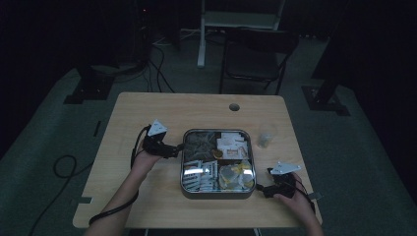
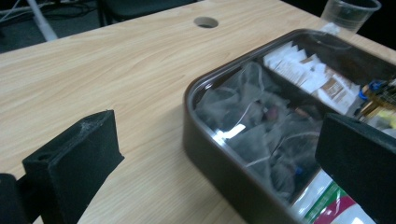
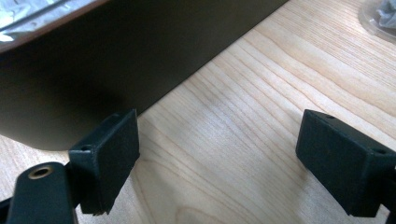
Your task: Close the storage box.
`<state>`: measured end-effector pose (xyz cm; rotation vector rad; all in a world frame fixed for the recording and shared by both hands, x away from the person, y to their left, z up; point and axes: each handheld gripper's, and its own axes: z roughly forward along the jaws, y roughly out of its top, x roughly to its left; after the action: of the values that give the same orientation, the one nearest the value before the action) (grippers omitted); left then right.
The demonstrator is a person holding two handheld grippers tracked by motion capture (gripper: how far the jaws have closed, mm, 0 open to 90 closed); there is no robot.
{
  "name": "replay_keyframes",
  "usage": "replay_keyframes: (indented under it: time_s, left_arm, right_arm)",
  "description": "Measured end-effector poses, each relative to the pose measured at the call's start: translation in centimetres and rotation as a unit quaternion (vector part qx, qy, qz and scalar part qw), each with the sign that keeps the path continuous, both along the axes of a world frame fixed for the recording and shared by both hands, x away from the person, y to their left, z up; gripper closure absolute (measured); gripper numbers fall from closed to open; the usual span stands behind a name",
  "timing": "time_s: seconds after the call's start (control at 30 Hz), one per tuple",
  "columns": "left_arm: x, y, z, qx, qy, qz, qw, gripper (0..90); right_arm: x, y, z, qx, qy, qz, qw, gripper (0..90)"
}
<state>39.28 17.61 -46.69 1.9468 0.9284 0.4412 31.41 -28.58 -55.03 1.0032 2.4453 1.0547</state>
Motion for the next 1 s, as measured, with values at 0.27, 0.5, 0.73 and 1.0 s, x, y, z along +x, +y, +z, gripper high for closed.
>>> replay_keyframes:
  time_s: [0.27,0.5,0.73,1.0]
  left_arm:
    - [-0.6,2.2,-0.7,0.0,0.004,0.024,0.9997,0.4]
    - [-1.0,4.0,-2.0,-0.001,0.016,0.046,0.9988,0.4]
    - [-1.7,6.1,-3.1,-0.008,0.015,0.066,0.9977,0.4]
    - [-3.0,8.7,-4.9,-0.005,0.031,0.086,0.9958,0.4]
  right_arm:
    - [0.0,0.0,0.0,0.0,0.0,0.0,1.0,13.1]
    - [0.0,0.0,0.0,0.0,0.0,0.0,1.0,13.1]
    - [0.0,0.0,0.0,0.0,0.0,0.0,1.0,13.1]
    - [0.0,0.0,0.0,0.0,0.0,0.0,1.0,13.1]
